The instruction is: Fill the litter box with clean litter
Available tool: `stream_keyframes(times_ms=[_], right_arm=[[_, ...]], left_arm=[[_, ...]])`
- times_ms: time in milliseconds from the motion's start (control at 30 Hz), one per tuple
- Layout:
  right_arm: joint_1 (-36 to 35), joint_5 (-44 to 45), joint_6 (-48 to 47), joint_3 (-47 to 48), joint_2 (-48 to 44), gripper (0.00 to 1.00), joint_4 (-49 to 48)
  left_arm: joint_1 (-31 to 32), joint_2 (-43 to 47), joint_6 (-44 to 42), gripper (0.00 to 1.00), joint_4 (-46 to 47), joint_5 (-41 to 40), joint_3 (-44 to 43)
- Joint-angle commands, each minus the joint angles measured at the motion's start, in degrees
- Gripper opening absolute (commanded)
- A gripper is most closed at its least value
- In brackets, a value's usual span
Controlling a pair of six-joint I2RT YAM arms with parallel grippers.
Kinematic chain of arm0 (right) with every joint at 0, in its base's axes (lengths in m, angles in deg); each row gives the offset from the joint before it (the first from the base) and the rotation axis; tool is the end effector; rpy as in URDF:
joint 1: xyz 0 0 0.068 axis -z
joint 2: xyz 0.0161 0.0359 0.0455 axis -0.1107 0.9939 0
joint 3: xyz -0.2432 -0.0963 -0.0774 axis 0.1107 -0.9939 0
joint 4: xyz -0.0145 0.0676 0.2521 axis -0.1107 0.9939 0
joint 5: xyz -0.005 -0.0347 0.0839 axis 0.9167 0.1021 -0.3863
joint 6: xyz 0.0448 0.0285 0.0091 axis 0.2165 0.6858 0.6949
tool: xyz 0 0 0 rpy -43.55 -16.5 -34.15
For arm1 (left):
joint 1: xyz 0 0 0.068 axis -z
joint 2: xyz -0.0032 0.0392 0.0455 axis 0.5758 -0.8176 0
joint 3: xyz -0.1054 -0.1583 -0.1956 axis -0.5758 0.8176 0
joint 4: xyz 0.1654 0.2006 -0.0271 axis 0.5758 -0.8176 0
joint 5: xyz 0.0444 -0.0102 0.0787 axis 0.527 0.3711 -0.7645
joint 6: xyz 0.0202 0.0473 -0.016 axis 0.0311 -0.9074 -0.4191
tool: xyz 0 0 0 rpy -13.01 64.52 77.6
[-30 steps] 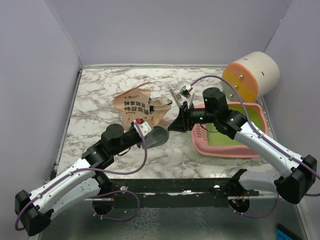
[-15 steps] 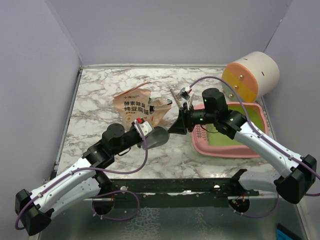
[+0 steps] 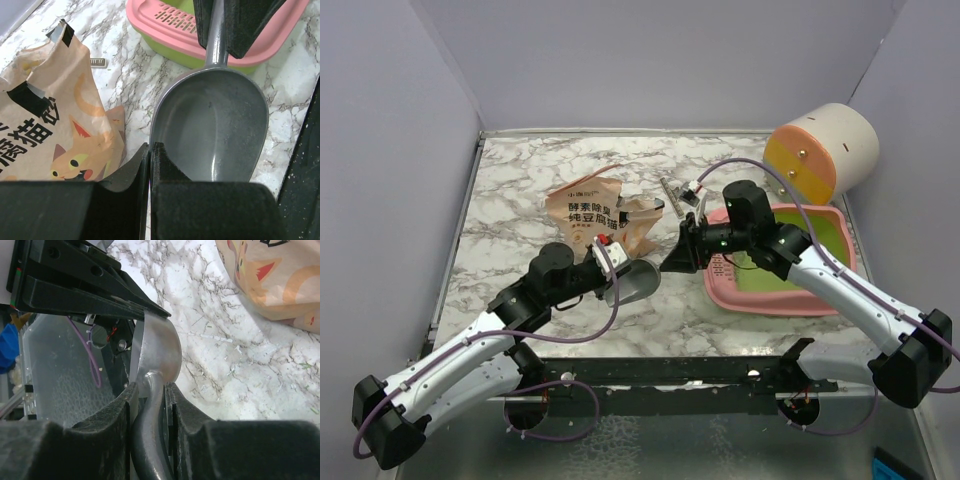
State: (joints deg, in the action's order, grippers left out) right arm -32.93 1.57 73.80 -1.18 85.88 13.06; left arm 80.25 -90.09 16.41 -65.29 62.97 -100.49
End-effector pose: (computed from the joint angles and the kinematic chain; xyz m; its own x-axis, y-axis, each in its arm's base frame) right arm 0.1880 0.1829 0.3246 -0.6786 -0.2466 -0.6918 -0.7279 0.3519 0.5885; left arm 0.1220 -0.1342 0.2822 -0.0281 0.2698 -0.9625 0.8667 0.4863 0.1110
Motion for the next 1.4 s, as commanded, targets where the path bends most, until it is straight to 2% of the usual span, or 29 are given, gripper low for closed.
stream_keyframes(times_ms=[0,167,200,233,300,333,433,500,633,767,833,933,967,1067,1233,1367], right_arm=[[-0.60,-3.44,-0.02,-0.31,-1.32,0.20,-1.15],[-0.60,-1.50,0.41,-0.53,-1.46,0.02,-0.72],[-0.56,-0.65,0.41,-0.57,-1.69,0.01,-0.58],[-0.60,0.03,0.64,-0.68,-1.87,0.01,-0.56],[-0.59,2.08,1.04,-0.58,-2.54,0.01,-0.41],[-0.60,3.35,1.17,-0.24,-2.95,0.01,0.06],[-0.56,7.87,1.02,1.88,-4.17,0.01,2.37],[-0.57,10.47,0.65,4.04,-4.53,0.01,4.14],[-0.61,14.93,0.33,7.60,-4.98,0.01,6.38],[-0.61,22.92,0.24,10.98,-5.61,0.01,7.75],[-0.61,28.24,0.35,12.36,-6.34,0.01,8.31],[-0.61,35.66,0.26,14.08,-7.39,0.01,9.19],[-0.61,37.78,0.05,14.74,-7.48,0.01,9.73],[-0.61,42.30,-1.37,17.80,-6.53,0.01,11.22],[-0.61,46.10,-3.18,20.85,-3.93,0.01,12.07],[-0.61,46.71,-3.94,21.83,-2.14,0.01,11.53]], left_arm=[[0.16,0.52,0.78,0.00,3.59,6.52,-2.96],[-0.19,1.39,0.99,0.00,4.19,5.17,-2.45],[-0.19,1.43,1.10,0.00,4.21,4.65,-2.49],[-0.11,1.45,1.08,0.06,3.98,4.44,-2.53],[-0.15,1.31,0.82,0.36,2.93,4.01,-3.13],[-0.18,1.09,0.74,0.45,2.02,3.28,-3.80],[-0.11,0.68,0.55,0.60,-2.61,0.05,-8.47],[-0.15,0.46,0.04,0.75,-6.40,-2.10,-13.17],[-0.15,-1.66,-3.50,0.80,-14.72,-8.98,-24.62],[-0.15,-7.52,-9.64,0.83,-22.07,-24.59,-33.19],[-0.11,-11.76,-13.87,0.85,-23.86,-33.30,-34.40],[-0.11,-16.92,-22.37,0.89,-19.63,-47.70,-31.37],[-0.30,-18.68,-24.26,0.92,-19.18,-49.89,-30.95],[-2.32,-23.39,-26.15,0.97,-20.42,-47.65,-32.52],[-9.86,-25.99,-29.31,0.99,-15.89,-42.70,-34.91],[-14.54,-26.68,-29.71,0.99,-15.99,-38.34,-39.37]])
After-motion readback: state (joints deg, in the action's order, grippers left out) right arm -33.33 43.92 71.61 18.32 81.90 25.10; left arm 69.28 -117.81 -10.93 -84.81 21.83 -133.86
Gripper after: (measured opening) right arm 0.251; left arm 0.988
